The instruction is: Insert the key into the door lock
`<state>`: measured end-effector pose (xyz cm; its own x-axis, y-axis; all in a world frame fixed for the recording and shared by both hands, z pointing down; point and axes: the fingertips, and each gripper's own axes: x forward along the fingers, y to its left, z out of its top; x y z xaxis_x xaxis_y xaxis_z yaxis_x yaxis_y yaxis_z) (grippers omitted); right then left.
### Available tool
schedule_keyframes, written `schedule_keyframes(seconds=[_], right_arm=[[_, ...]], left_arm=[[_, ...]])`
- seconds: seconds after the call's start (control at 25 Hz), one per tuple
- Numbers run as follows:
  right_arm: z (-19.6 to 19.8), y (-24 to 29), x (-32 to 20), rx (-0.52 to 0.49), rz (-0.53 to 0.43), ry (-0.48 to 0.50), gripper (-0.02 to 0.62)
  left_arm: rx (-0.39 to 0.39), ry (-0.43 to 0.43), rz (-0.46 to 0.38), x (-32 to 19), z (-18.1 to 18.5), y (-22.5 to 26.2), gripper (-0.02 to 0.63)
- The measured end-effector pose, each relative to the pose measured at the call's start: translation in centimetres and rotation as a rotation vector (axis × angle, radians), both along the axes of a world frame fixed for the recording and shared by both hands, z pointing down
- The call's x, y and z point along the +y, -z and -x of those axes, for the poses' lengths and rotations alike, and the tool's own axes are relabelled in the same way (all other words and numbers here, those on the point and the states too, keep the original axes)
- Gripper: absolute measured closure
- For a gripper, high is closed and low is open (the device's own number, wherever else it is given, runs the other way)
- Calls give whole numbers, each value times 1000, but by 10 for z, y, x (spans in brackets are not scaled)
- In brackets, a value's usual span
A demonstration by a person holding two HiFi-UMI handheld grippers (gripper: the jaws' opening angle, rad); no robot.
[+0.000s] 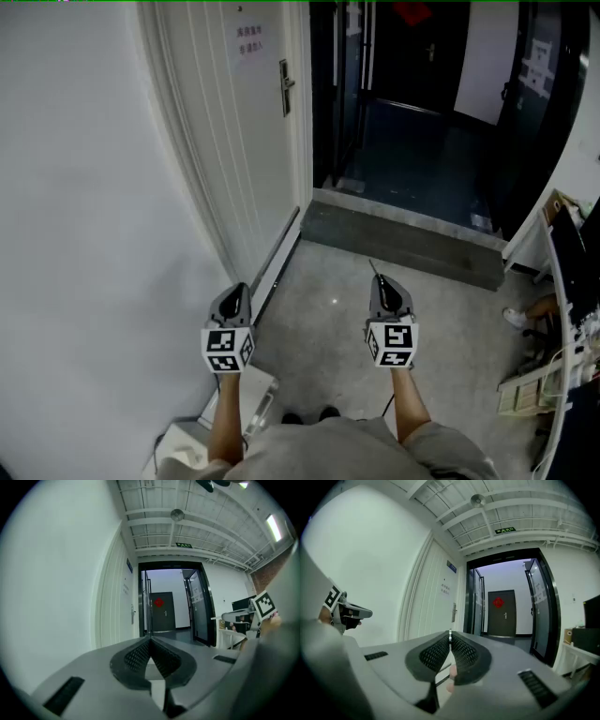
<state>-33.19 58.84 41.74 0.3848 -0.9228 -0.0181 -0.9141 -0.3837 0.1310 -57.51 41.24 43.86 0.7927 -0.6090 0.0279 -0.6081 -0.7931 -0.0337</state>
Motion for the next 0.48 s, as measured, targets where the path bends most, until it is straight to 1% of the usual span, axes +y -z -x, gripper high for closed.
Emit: schedule_keyframes(seconds=[0.48], right_arm=[[-17,-2,11,-15,-4,19,566]], left_arm=[[-11,1,9,12,-19,-4,589]])
